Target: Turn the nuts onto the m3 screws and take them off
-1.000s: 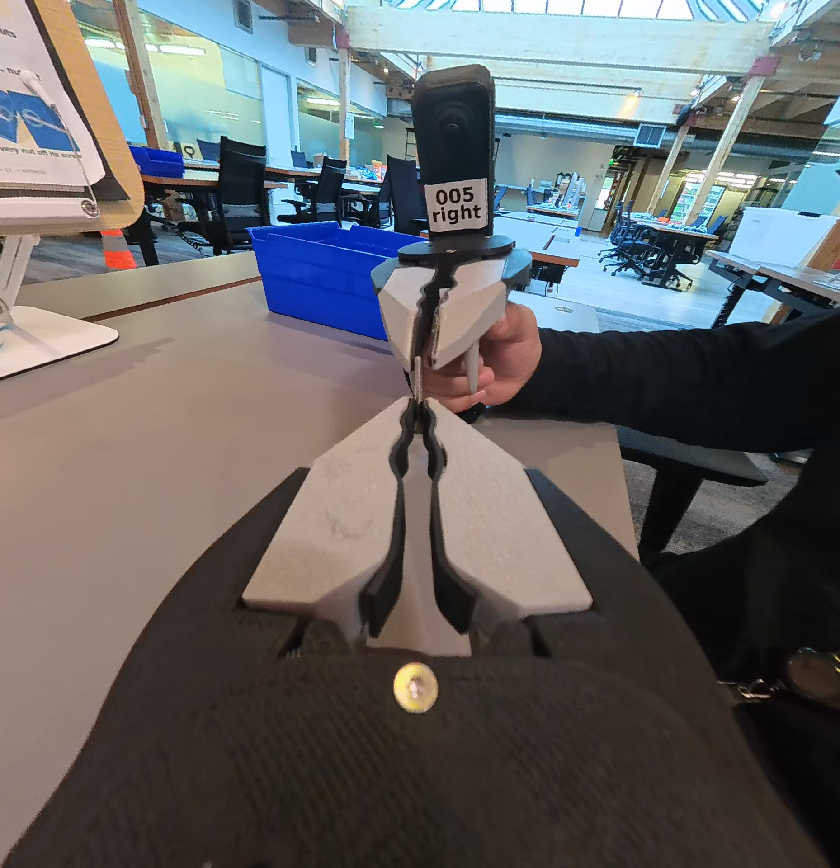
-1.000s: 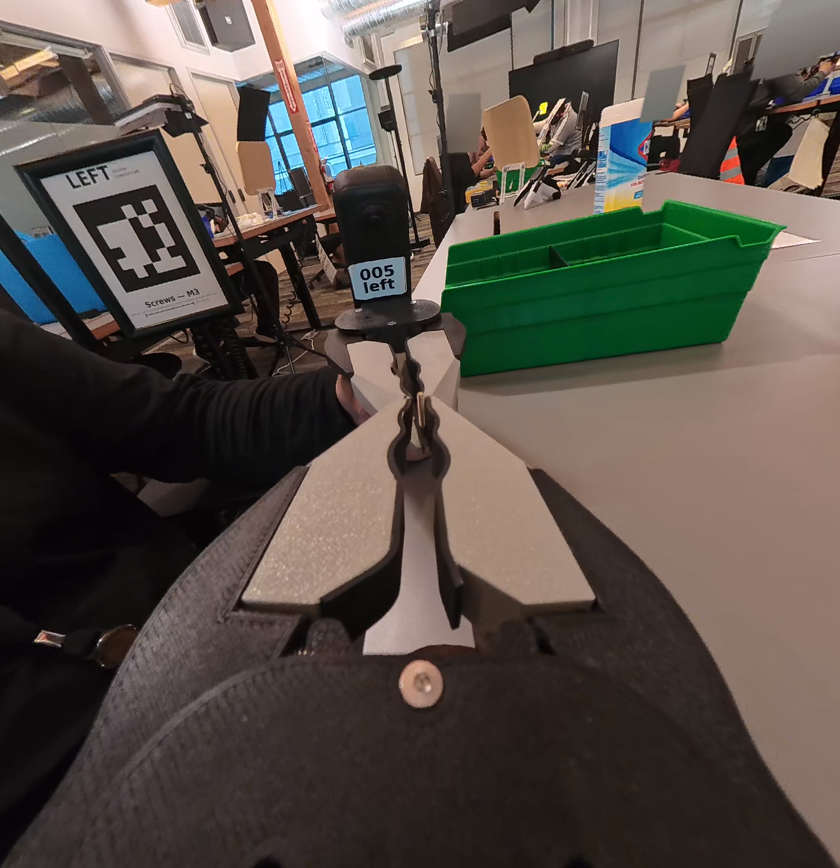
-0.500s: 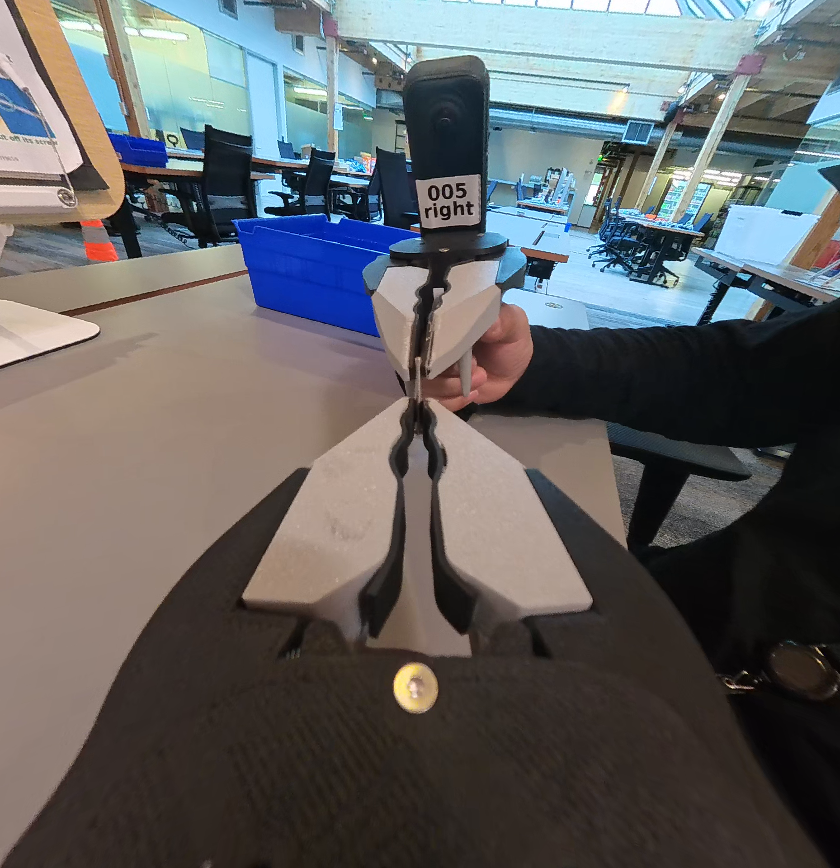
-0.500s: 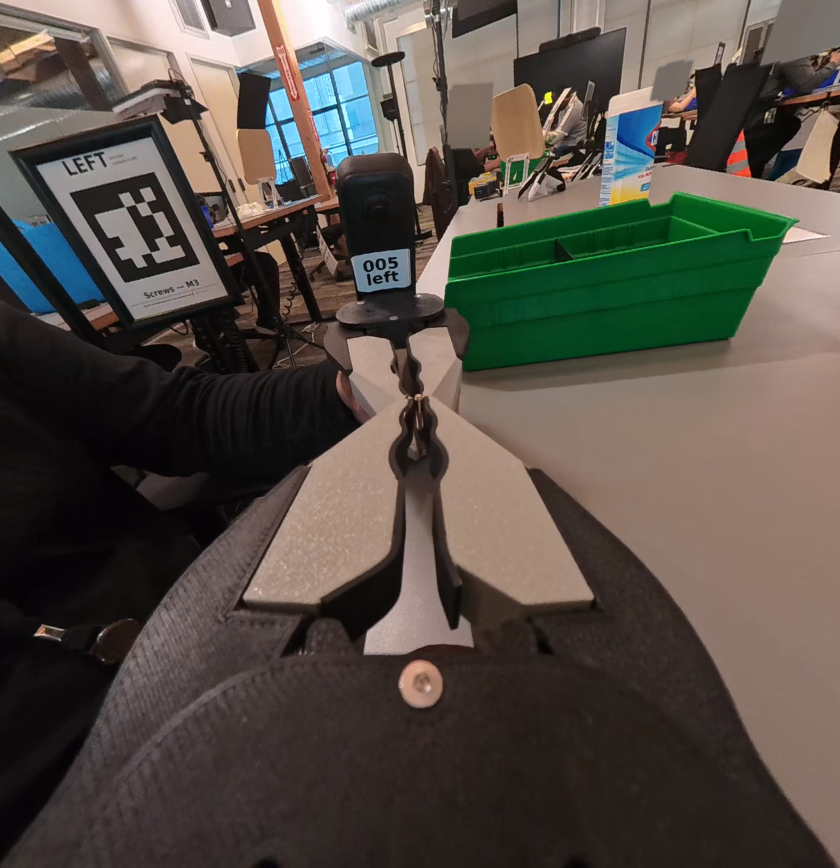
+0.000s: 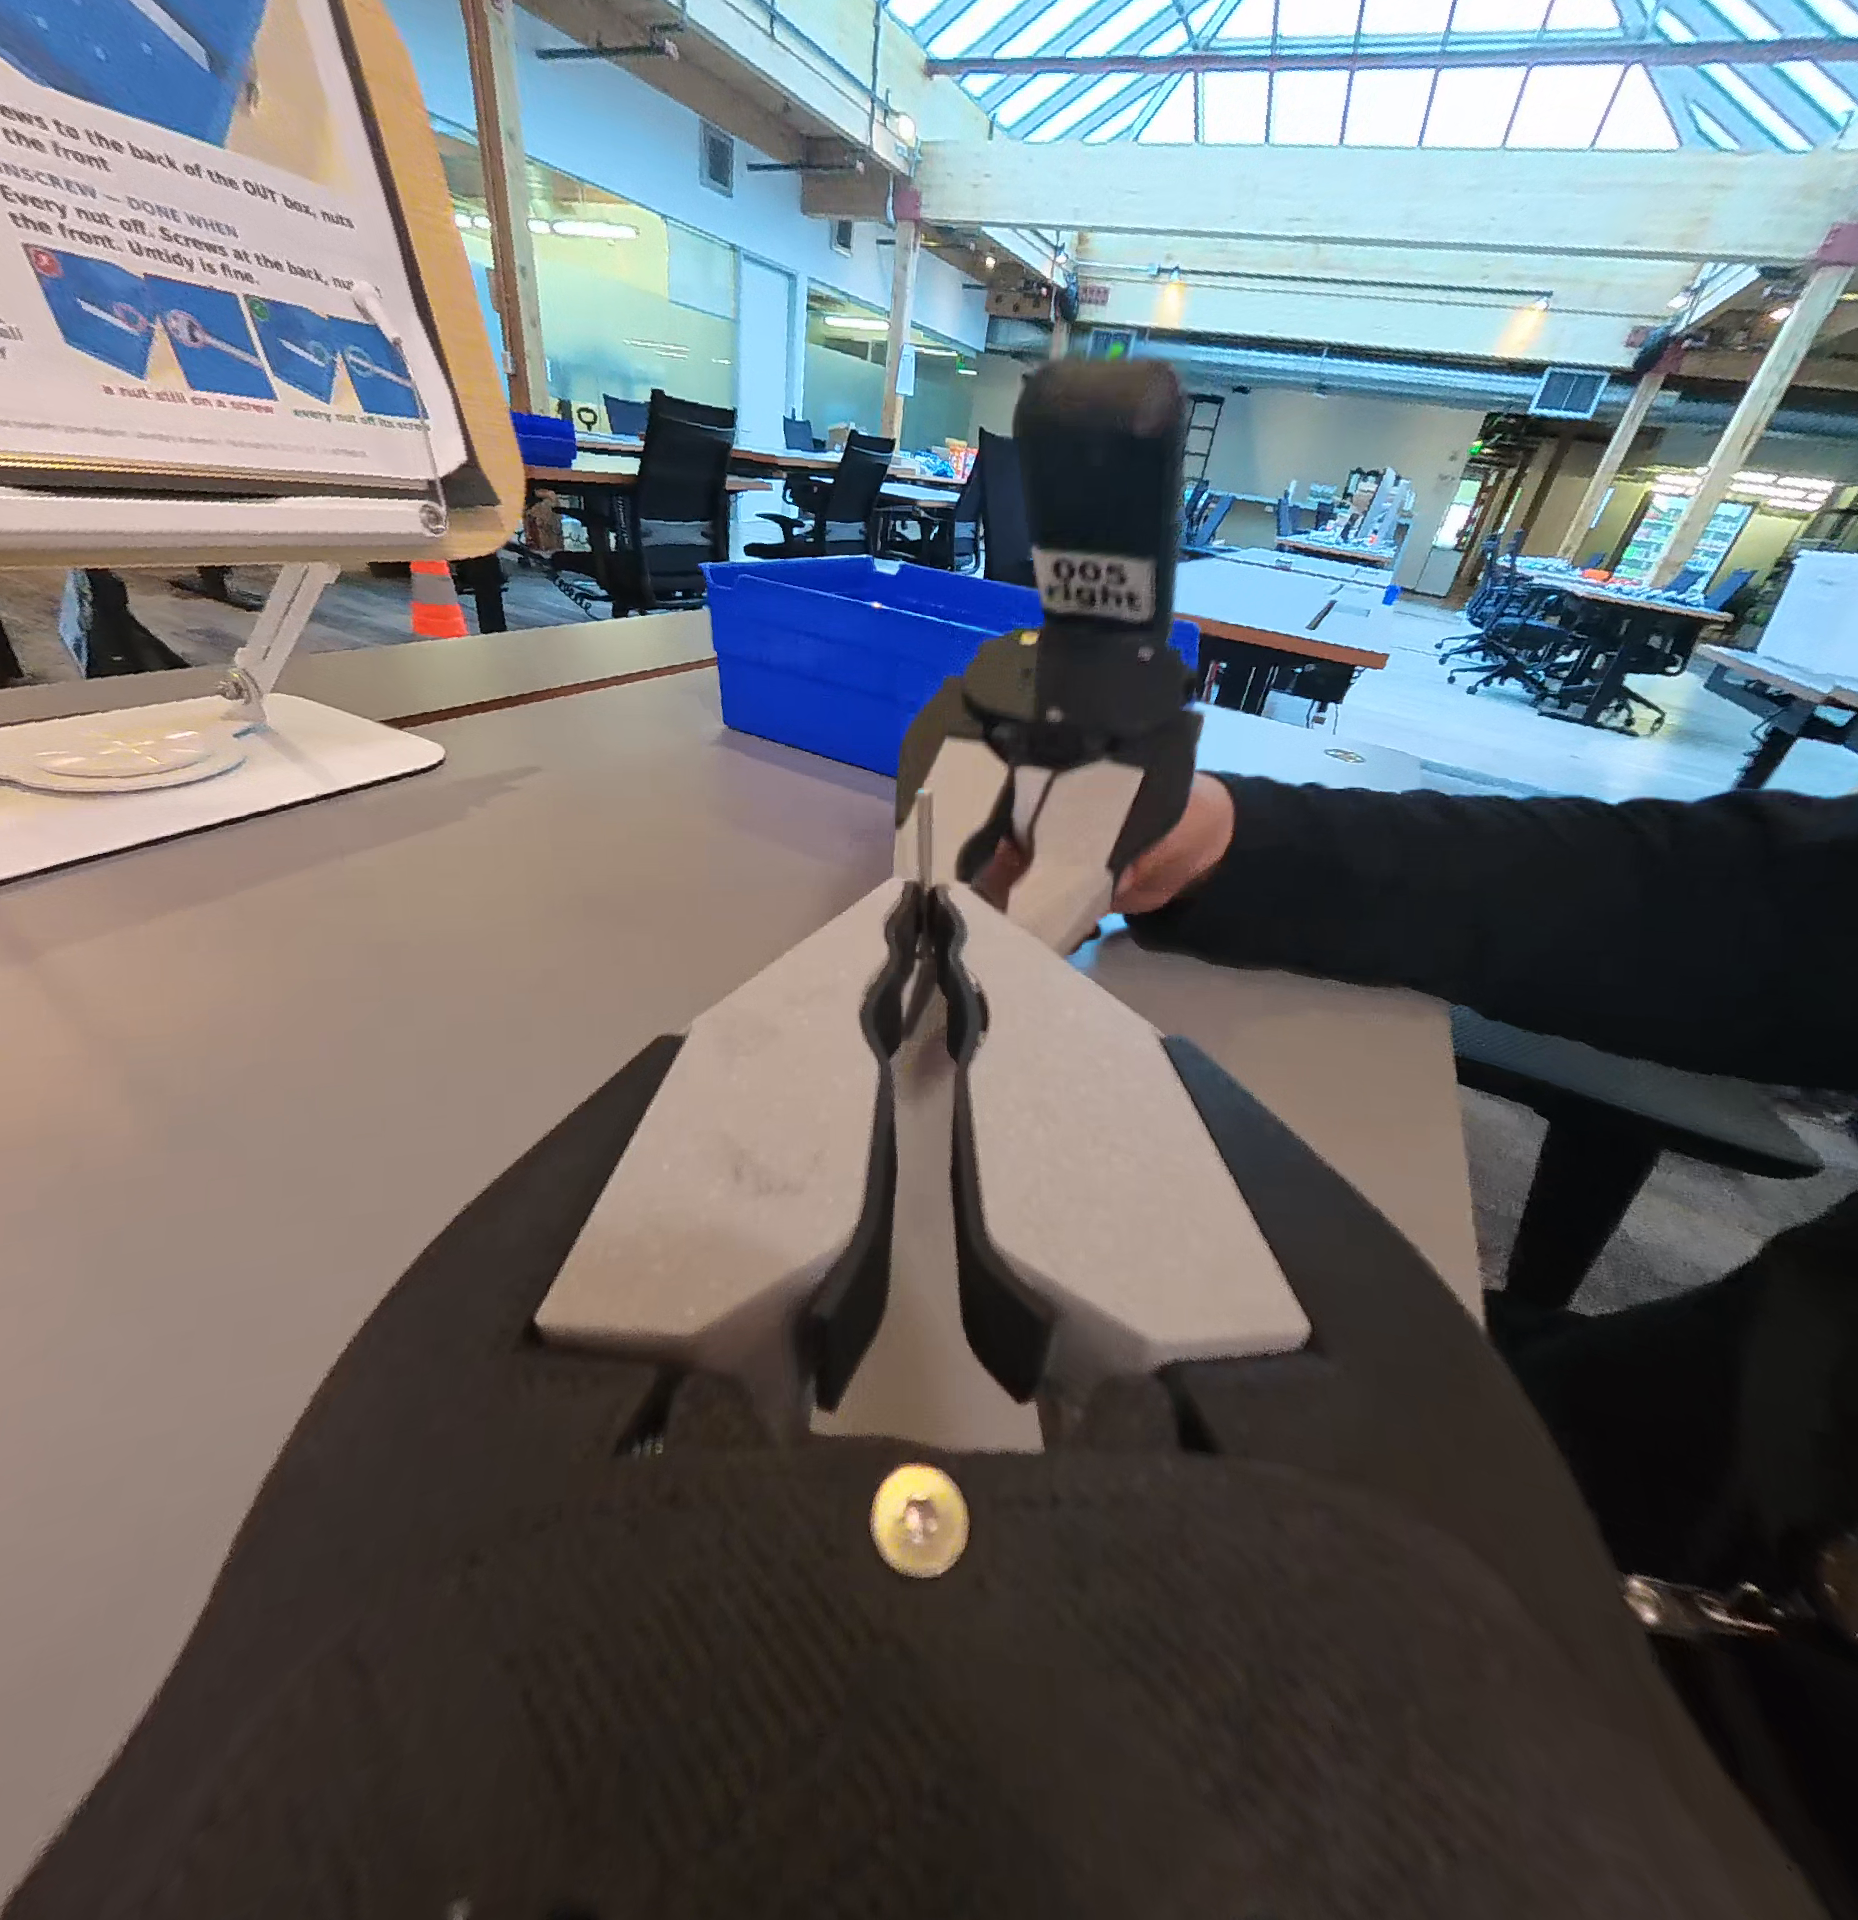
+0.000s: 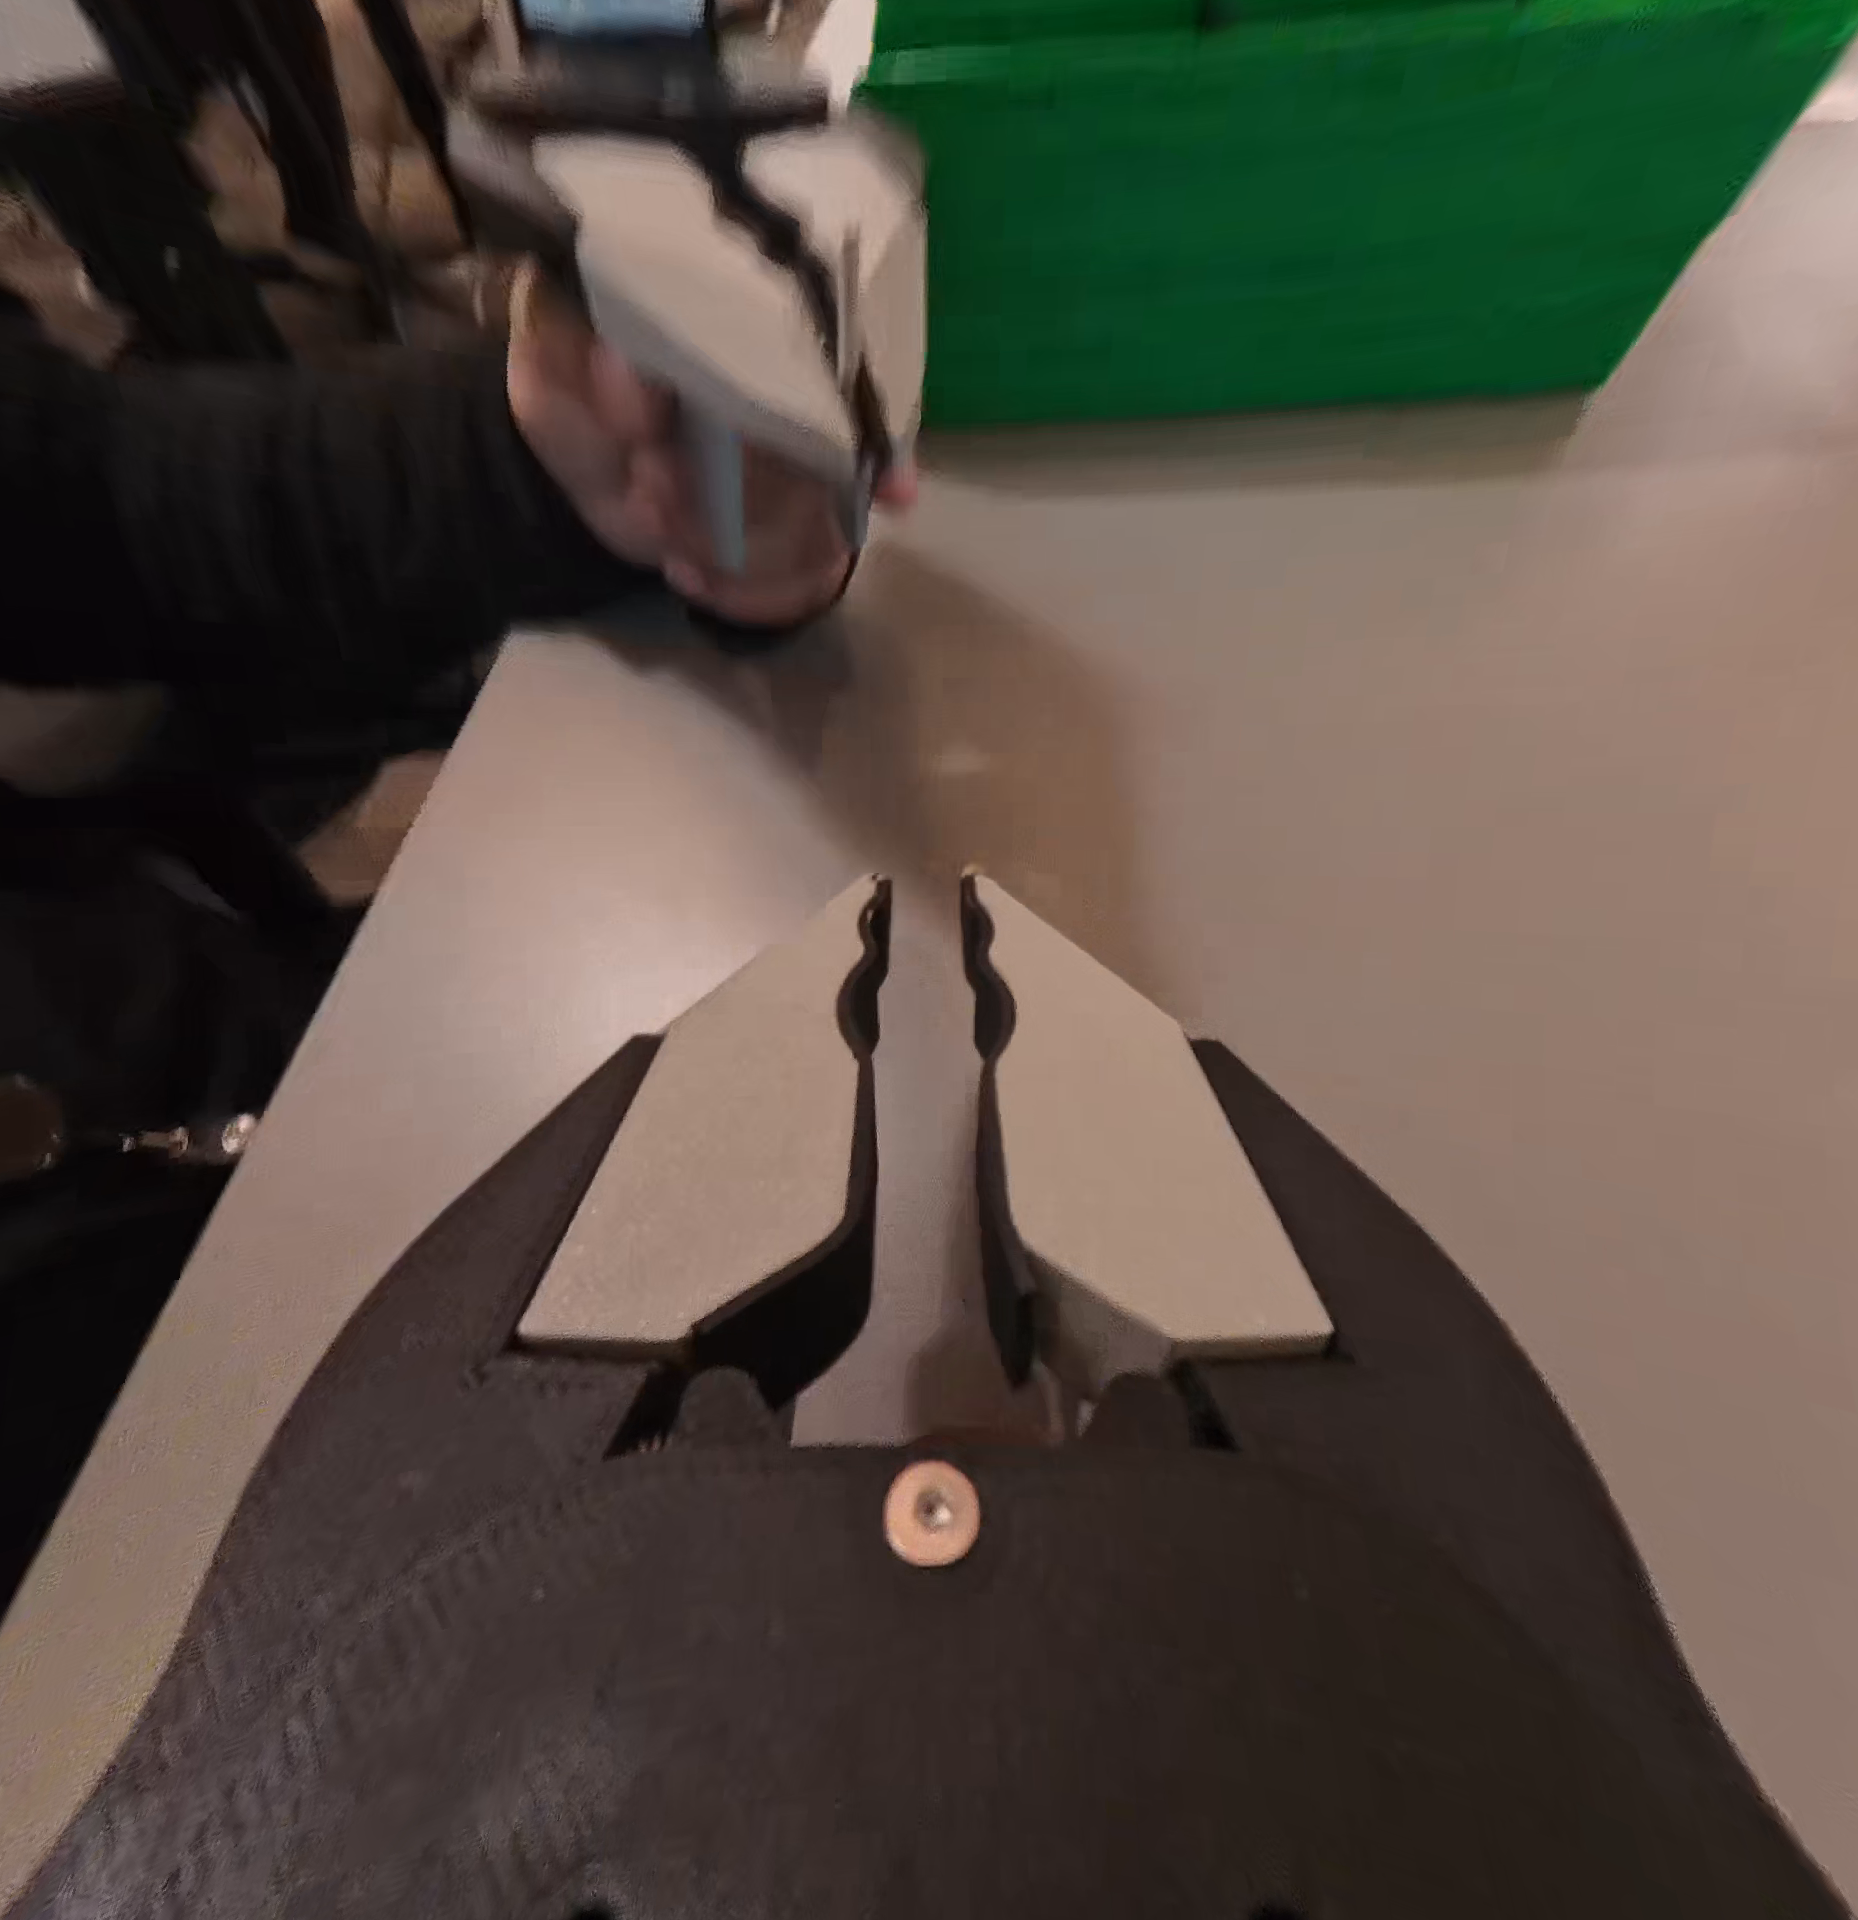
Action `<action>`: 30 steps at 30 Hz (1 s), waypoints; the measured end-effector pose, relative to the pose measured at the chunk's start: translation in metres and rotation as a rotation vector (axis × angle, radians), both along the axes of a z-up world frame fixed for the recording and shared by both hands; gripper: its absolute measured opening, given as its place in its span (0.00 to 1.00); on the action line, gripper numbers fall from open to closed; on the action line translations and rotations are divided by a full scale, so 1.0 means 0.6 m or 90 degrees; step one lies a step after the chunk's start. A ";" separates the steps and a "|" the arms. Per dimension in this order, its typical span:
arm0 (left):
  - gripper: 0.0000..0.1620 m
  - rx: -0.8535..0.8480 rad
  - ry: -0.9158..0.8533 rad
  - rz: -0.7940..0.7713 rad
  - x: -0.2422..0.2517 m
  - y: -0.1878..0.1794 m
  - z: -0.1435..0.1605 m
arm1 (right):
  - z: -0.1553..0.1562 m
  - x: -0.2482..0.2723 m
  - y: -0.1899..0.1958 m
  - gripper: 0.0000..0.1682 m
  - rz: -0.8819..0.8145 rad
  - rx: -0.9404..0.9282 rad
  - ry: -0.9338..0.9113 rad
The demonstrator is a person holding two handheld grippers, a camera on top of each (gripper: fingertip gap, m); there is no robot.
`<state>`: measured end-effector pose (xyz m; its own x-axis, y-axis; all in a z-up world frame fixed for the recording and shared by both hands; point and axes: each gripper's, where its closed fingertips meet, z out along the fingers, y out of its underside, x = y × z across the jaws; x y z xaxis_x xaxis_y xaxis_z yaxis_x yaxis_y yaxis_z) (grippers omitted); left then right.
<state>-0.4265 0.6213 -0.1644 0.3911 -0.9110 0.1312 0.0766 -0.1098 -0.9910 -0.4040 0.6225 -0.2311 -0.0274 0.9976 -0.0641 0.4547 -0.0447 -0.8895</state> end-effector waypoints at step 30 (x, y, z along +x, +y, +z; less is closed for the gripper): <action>0.00 -0.027 0.023 -0.001 -0.011 -0.004 -0.011 | -0.071 -0.051 0.012 0.06 0.099 0.088 -0.156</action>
<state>-0.4333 0.6190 -0.1712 0.3942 -0.9058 0.1552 0.0410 -0.1514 -0.9876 -0.4348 0.6297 -0.2736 -0.1814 0.9823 0.0475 0.6477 0.1556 -0.7459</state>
